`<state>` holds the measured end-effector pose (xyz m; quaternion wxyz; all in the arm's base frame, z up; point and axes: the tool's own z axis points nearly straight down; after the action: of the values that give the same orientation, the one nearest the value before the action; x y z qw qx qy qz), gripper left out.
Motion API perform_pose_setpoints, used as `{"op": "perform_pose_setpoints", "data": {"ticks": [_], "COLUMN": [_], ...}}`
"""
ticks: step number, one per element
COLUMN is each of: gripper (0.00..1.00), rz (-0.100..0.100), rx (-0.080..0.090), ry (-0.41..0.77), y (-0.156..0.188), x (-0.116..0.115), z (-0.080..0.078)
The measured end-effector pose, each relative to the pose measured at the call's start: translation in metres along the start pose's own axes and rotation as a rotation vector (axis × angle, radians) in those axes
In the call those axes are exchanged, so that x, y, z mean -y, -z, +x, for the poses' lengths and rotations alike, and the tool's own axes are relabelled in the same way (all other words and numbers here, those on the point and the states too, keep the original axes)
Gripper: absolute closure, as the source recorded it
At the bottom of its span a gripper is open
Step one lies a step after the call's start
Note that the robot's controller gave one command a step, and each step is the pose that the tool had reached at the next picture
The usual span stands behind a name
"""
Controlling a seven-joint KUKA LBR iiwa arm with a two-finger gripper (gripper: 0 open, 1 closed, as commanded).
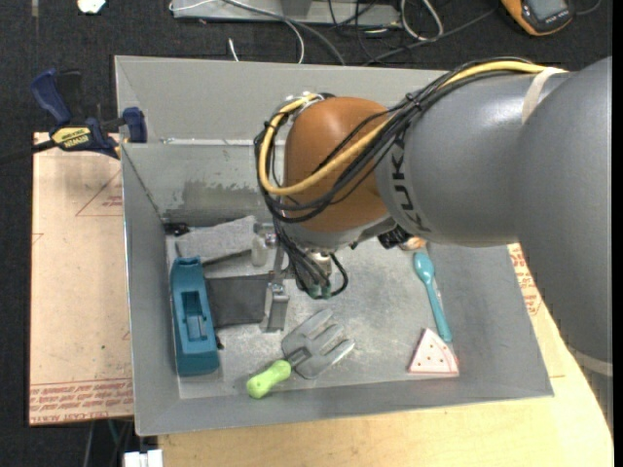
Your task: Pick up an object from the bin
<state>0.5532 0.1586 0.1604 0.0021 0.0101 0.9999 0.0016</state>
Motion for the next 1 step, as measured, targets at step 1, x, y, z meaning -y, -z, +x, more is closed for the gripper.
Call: {"op": "perform_pose_setpoints", "data": {"ticks": [1], "gripper": [0.00], "rz": [0.001], "rx": [-0.004], "ry": [-0.012], "y": [-0.0782], "x": [0.0013], "z": [0.0012]}}
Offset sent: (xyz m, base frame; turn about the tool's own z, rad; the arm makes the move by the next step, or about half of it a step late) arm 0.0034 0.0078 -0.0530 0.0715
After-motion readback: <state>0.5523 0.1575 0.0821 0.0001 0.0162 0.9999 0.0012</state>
